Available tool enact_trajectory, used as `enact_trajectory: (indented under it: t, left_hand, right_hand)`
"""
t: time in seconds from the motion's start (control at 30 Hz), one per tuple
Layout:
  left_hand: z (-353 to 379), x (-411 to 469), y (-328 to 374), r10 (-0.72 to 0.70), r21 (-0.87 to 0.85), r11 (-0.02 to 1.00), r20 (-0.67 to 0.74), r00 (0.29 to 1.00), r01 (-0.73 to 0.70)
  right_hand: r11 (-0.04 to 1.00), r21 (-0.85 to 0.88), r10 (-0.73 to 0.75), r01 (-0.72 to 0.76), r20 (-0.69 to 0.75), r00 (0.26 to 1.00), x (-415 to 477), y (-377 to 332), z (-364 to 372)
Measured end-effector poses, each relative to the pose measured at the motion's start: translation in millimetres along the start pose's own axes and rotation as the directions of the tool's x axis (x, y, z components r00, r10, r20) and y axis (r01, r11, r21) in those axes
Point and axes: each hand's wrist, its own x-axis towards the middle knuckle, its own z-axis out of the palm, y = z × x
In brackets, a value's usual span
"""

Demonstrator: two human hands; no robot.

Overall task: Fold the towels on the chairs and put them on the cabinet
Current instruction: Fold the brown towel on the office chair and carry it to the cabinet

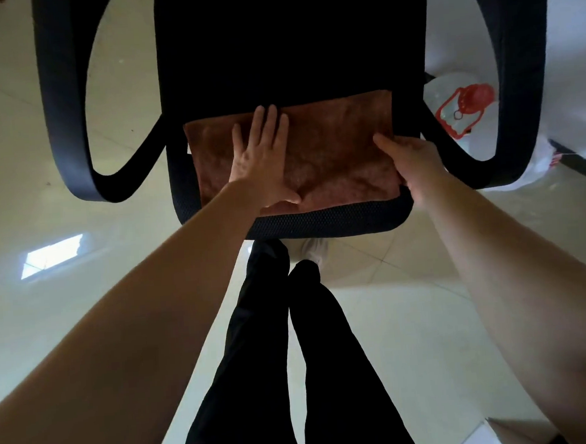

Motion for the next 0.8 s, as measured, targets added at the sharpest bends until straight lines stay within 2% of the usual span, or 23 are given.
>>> enact_trajectory:
  t: [0.1,0.3,0.5,0.57,0.63,0.73,0.8]
  left_hand:
    - [-3.0,16.0,6.4,-0.03,0.089,0.996,0.093,0.995,0.021]
    - [0.8,22.5,12.8,-0.057,0.148,0.988,0.133,0.989,0.038]
    - [-3.6,24.1,12.6,-0.054,0.182,0.983,0.17,0.984,0.023]
    - [-5.1,16.5,8.9,-0.009,0.113,0.994,0.114,0.993,-0.004]
    - [-6.1,-3.0,2.8,0.004,0.001,1.0,-0.016,1.0,-0.004]
    - [-2.7,-39.6,-7.6,-0.143,-0.177,0.978,-0.176,0.974,0.111]
    - [3.2,-53.8,-20.0,-0.332,-0.398,0.881,-0.14,0.933,0.254]
  right_hand:
    - [1.0,0.023,0.014,-0.014,0.018,1.0,8.2,1.5,-0.3]
    - [0.999,-0.047,-0.016,0.017,0.017,1.0,10.7,6.5,-3.9]
    - [0.91,-0.387,-0.11,0.148,0.12,0.987,9.1,11.2,-10.3]
    - [0.886,-0.43,-0.14,0.174,0.11,0.984,6.2,10.3,-14.4]
    - [0.852,-0.486,-0.171,0.194,0.093,0.981,2.0,6.8,-18.8]
    - [0.806,-0.566,-0.192,0.176,0.031,0.981,-7.7,2.7,-23.3]
    - [0.813,-0.556,-0.221,0.175,-0.016,0.975,-17.3,-0.7,-25.0]
